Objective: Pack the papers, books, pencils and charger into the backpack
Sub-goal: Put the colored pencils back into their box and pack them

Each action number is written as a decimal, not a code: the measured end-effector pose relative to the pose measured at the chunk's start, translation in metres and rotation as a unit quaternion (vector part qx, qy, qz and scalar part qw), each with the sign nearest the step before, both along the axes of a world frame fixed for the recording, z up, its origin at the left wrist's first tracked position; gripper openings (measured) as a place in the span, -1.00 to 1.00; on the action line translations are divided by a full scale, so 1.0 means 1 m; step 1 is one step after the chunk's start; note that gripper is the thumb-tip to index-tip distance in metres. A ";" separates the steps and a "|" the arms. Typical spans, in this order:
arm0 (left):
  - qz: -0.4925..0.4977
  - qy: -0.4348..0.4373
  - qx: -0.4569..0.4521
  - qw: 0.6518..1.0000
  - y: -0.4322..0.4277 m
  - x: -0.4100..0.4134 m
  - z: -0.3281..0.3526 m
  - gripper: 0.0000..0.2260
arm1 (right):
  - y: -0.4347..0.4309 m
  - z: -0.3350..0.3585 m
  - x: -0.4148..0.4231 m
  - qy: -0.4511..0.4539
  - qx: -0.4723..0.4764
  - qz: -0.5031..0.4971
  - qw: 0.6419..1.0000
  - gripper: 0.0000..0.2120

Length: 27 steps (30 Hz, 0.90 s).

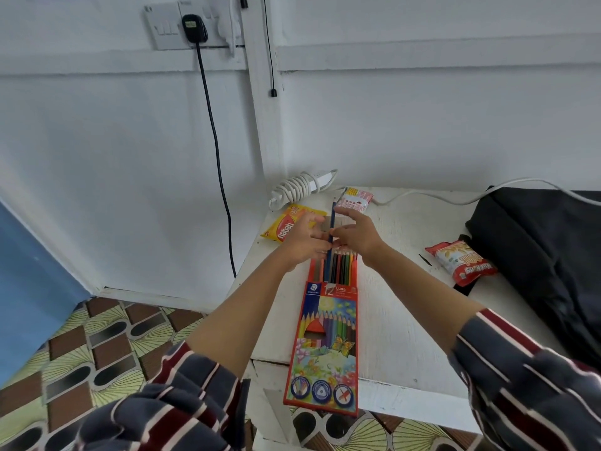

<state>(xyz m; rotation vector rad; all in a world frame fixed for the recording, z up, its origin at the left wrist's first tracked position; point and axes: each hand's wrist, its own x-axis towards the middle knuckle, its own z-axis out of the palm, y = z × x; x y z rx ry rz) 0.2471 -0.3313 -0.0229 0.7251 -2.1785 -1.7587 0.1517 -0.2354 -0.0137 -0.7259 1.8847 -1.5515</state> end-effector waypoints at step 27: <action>-0.082 -0.147 -0.248 0.954 -0.017 0.012 -0.016 -0.77 | 0.004 -0.049 -0.010 0.386 0.145 0.094 0.906 -0.58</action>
